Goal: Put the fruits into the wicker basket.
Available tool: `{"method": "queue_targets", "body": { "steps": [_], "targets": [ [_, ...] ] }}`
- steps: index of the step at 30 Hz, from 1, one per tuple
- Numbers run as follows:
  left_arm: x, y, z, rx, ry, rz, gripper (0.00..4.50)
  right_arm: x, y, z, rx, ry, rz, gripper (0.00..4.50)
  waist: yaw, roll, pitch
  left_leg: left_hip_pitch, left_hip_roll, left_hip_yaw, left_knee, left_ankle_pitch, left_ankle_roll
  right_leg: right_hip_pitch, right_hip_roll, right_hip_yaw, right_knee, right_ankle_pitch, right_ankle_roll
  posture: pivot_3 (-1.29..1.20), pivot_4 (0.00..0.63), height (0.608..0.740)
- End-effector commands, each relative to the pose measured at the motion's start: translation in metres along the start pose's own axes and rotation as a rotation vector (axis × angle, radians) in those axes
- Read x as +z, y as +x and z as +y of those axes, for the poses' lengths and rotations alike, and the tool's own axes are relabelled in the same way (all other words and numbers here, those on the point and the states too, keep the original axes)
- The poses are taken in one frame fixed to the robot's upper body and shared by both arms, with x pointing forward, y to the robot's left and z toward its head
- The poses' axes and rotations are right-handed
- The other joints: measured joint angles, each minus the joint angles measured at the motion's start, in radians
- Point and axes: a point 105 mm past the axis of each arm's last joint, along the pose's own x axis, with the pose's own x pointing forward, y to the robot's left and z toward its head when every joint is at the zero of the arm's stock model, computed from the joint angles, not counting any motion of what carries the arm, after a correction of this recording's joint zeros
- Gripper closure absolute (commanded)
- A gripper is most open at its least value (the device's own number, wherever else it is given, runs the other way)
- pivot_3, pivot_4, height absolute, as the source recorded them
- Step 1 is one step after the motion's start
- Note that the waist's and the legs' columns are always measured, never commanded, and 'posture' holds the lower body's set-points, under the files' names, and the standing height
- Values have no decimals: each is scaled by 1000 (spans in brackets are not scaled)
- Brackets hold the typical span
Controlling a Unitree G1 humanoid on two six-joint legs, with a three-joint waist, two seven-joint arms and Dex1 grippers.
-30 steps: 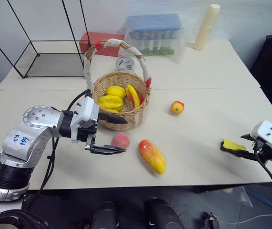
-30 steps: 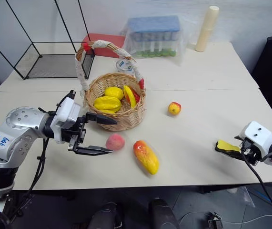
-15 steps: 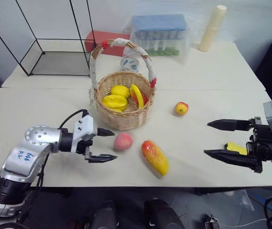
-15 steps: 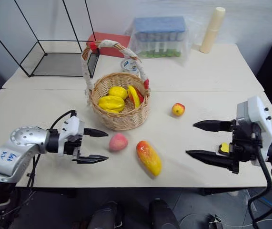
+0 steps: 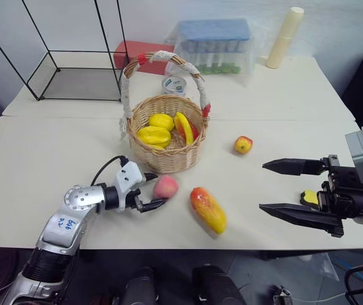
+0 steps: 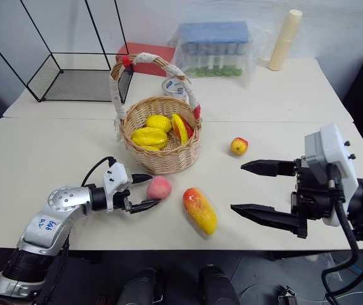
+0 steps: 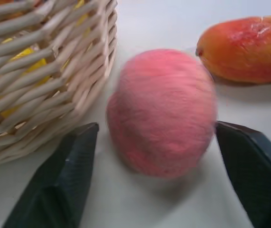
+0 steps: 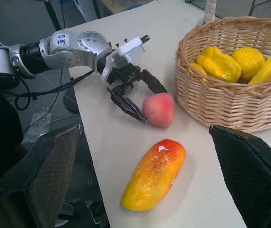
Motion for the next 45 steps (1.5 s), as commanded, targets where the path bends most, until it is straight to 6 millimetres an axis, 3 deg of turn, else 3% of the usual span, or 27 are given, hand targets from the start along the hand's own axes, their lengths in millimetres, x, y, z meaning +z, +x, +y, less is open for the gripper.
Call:
{"method": "queue_targets", "body": {
  "steps": [1,4,6,9,13,17,24,27,31,33,35,37,40,45],
  "targets": [
    [10,-4,0,-12,33,-26,1714,7,1,0,-1,-25,-22,0,0,0,0,0,0,0,0,0,0,0,0,0,0,0,0,0,150,740],
    [12,-8,-6,-59,23,-23,2295,10,2,-2,-11,-25,-35,0,0,0,0,0,0,0,0,0,0,0,0,0,0,0,0,0,150,740],
    [19,-13,-12,-102,21,-41,2295,10,2,-3,-17,-26,-34,0,0,0,0,0,0,0,0,0,0,0,0,0,0,0,0,0,150,740],
    [50,-36,-22,-224,-57,-153,2295,11,2,-5,-25,-24,-42,0,-1,0,0,0,0,0,0,0,-1,0,0,0,0,0,0,0,150,740],
    [106,-47,7,-146,-129,-327,2295,9,4,-15,-71,-37,-40,0,5,0,0,-2,0,-1,0,2,-2,-2,0,-2,1,0,0,0,150,740],
    [139,-30,49,90,-162,-343,2295,9,6,-18,-83,-38,-49,0,8,0,0,-1,-2,-3,1,2,-1,1,0,-2,-1,1,2,0,150,740],
    [130,-5,74,328,34,-168,2295,10,8,-22,-111,-50,-56,0,0,0,0,-4,-1,2,0,4,-7,-4,1,1,-2,2,3,0,150,740],
    [126,4,74,334,56,-144,1524,9,6,-26,-140,-68,-44,0,6,0,0,-7,0,1,0,5,-8,-7,1,1,-2,2,3,0,150,740],
    [128,0,72,298,48,-157,362,10,6,-25,-142,-62,-47,0,7,0,0,-8,0,1,3,5,-7,-6,0,1,-2,2,3,0,150,740],
    [133,-5,70,263,42,-186,362,8,6,-24,-143,-65,-37,0,7,0,0,-8,-1,1,3,5,-6,-6,0,1,-1,2,3,0,150,740],
    [140,-10,63,194,39,-233,362,4,7,-26,-154,-71,-21,0,6,0,0,-8,0,1,3,6,-7,-6,0,0,-1,2,3,0,150,740],
    [150,-24,38,8,55,-293,362,-10,12,-27,-166,-61,35,0,5,0,0,-7,0,1,2,6,-8,-6,1,0,0,2,3,0,150,740],
    [148,-46,3,-243,159,-265,362,-32,21,-28,-173,-27,104,0,-3,0,0,-7,0,0,0,7,-9,-7,1,0,-1,2,3,0,150,740],
    [132,-66,-5,-383,234,-102,362,-64,46,-25,-158,25,146,0,-3,0,0,-7,0,0,1,8,-9,-7,1,0,-1,1,2,0,150,740]
  ]
}}
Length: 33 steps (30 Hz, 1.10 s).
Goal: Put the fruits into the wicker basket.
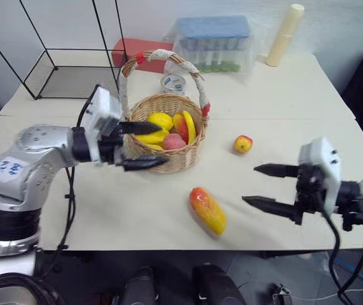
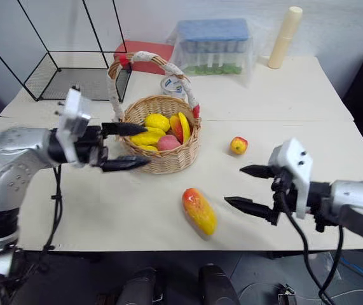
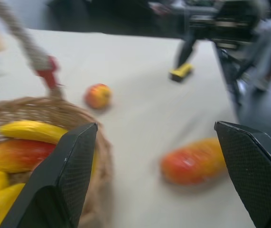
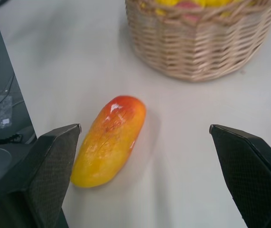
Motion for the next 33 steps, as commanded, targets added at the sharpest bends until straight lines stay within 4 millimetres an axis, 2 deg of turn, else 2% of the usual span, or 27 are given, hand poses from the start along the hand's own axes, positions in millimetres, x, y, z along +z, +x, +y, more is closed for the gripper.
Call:
{"method": "queue_targets", "body": {
  "steps": [1,3,5,7,11,15,17,20,24,25,27,29,33],
  "targets": [
    [2,-11,-9,-93,60,62,362,-5,18,8,10,-20,-15,0,0,0,0,0,0,0,0,0,0,0,0,0,0,0,0,0,150,740],
    [0,-15,-12,-128,67,100,362,-9,27,13,33,9,-18,0,0,0,0,0,-1,0,0,0,1,1,-1,0,0,0,0,0,150,740],
    [-3,-17,-14,-153,67,128,362,-20,42,18,53,38,20,0,-1,0,0,0,-1,0,0,0,1,1,-1,0,0,1,-1,0,150,740],
    [-5,-16,-15,-162,64,139,362,-35,52,15,27,55,73,0,0,0,0,0,-1,0,0,0,2,0,-1,0,0,1,-1,0,150,740],
    [-7,-12,-17,-164,56,134,362,-41,66,22,76,167,51,0,3,0,0,-4,-1,-1,0,-1,2,-5,0,0,1,0,-1,0,150,740],
    [-7,-9,-18,-166,56,131,362,-61,78,25,78,150,138,0,2,-1,0,-6,-1,0,1,0,2,-6,0,0,2,0,-1,0,150,740],
    [-5,-9,-18,-159,53,123,362,-63,80,23,69,141,140,0,0,-1,0,-6,0,0,1,0,2,-7,0,1,3,0,-1,0,150,740],
    [-3,-10,-15,-143,49,114,325,-61,81,23,77,136,122,668,-3,-1,-1,-5,0,0,2,0,2,-7,0,0,4,0,-1,0,150,740],
    [-6,-18,-6,-83,1,87,325,-39,77,24,118,127,32,1946,-4,-1,0,-5,-1,0,2,0,2,-7,0,0,6,0,-1,0,150,740],
    [-9,-23,3,-16,-42,58,325,-28,74,25,135,117,-10,2151,-5,-1,0,-5,0,0,2,0,2,-7,0,0,6,0,-1,0,150,740],
    [-15,-36,16,100,-117,7,325,2,64,28,185,99,-114,2191,-9,-1,0,-6,-1,1,2,0,2,-9,0,1,9,0,-1,0,150,740],
    [-13,-42,15,131,-140,-32,325,24,59,26,201,69,-168,2191,-18,-1,0,-6,0,2,2,0,1,-11,0,2,12,0,-1,0,150,740],
    [-12,-51,20,217,-158,-74,325,66,62,12,189,-33,-211,2191,-18,-2,0,-7,0,1,2,1,0,-13,-1,1,14,0,-2,0,150,740]
  ]
}}
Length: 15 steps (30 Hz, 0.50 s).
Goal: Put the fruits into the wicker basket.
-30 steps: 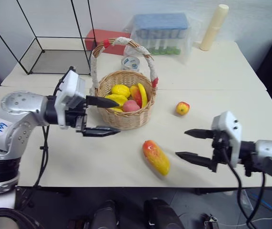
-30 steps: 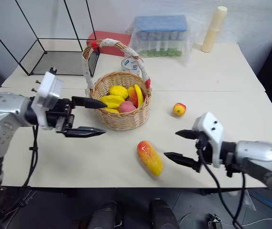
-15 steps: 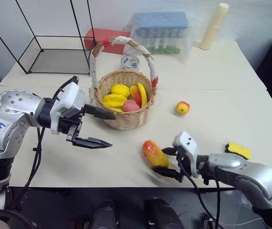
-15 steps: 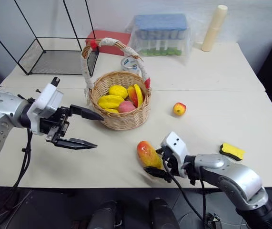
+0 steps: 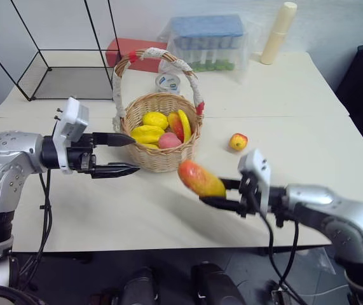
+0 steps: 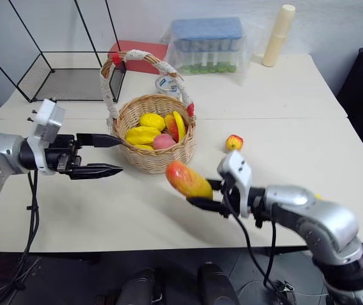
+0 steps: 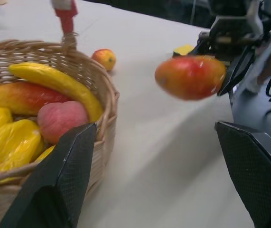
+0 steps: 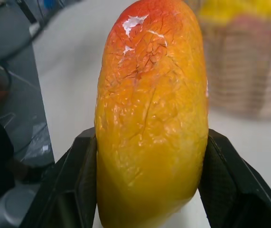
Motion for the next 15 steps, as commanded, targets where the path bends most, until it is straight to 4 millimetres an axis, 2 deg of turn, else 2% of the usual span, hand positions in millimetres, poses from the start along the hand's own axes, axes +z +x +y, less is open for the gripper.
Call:
{"method": "queue_targets", "body": {
  "steps": [1,4,7,10,15],
  "targets": [
    [11,-9,3,63,47,-46,325,31,10,-10,5,-82,-22,2191,-1,0,0,0,0,0,0,0,0,0,0,0,0,0,0,0,150,740],
    [7,-7,3,72,57,-45,325,53,33,-33,-52,-104,-29,2191,-5,0,0,0,0,1,0,0,0,-1,-1,1,1,-1,-1,0,150,740],
    [6,-2,0,61,83,-43,325,66,61,-56,-131,-165,-5,2191,-7,0,0,0,0,2,0,1,-1,-3,-1,1,3,-1,-3,0,150,740],
    [4,1,0,70,119,-29,325,73,83,-64,-129,-204,24,2191,-11,0,0,-1,-1,2,0,1,-1,-4,-1,1,4,-2,-4,0,150,740],
    [5,3,-4,58,135,-32,325,73,99,-68,-138,-250,62,573,-17,0,0,-2,-1,2,-1,0,-1,-5,-2,0,4,-2,-4,0,150,740]
  ]
}}
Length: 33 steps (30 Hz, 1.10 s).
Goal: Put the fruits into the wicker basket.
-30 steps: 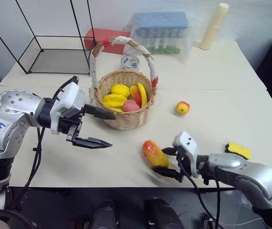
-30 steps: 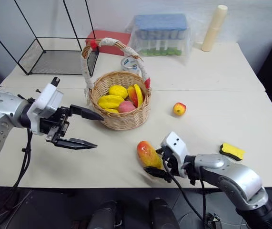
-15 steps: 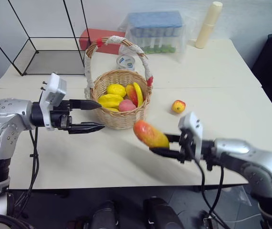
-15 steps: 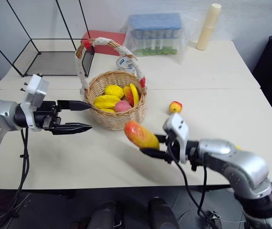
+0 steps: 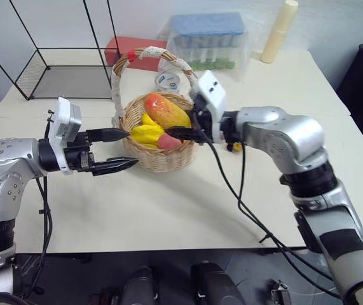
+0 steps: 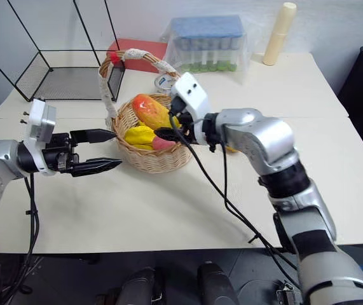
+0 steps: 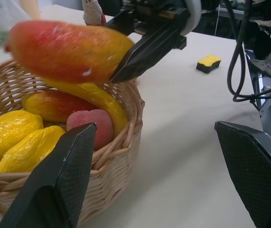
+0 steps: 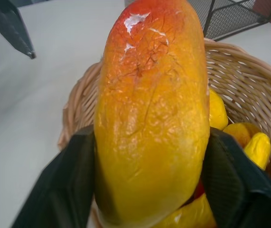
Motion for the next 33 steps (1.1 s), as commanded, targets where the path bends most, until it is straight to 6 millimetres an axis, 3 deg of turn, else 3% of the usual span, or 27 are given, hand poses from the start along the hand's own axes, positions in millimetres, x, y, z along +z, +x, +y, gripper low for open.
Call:
{"method": "queue_targets", "body": {
  "steps": [1,2,6,9,11,14,18,24,33],
  "targets": [
    [11,1,-5,-12,63,-18,325,12,-1,-2,-16,-67,-26,244,-1,0,0,0,0,0,0,0,0,0,0,0,0,0,0,0,150,740],
    [11,2,-6,-15,65,-22,325,13,-1,-2,-20,-72,-32,27,-4,0,0,0,0,0,0,0,0,0,0,0,0,0,0,0,150,740],
    [16,9,-10,-55,71,-45,325,24,-31,14,60,-62,-109,27,-4,0,0,0,0,0,1,0,0,0,0,0,1,0,0,0,150,740],
    [20,17,-15,-101,80,-58,325,16,-87,26,89,-7,-133,27,12,0,0,-1,0,-2,1,0,0,0,0,-2,0,0,0,0,150,740],
    [22,19,-17,-121,81,-64,325,4,-110,31,70,1,-101,27,18,0,0,-1,0,-3,0,-1,0,2,-1,-3,-1,0,0,0,150,740],
    [25,24,-20,-154,93,-72,325,-20,-141,23,-50,41,-21,27,16,0,0,-1,0,-3,0,-1,0,3,0,-2,-3,0,0,0,150,740],
    [34,36,-24,-208,115,-98,325,-53,-170,-7,-299,128,40,27,13,0,0,2,0,-1,0,1,0,5,2,0,-2,0,0,0,150,740],
    [35,58,-37,-289,118,-131,325,-108,-164,-45,-512,180,80,27,12,0,0,3,0,0,0,2,-2,4,3,2,-1,0,0,0,150,740],
    [40,57,-34,-286,129,-128,325,-121,-122,-83,-616,185,-16,27,6,0,0,3,0,1,0,3,-3,3,3,2,1,0,0,0,150,740]
  ]
}}
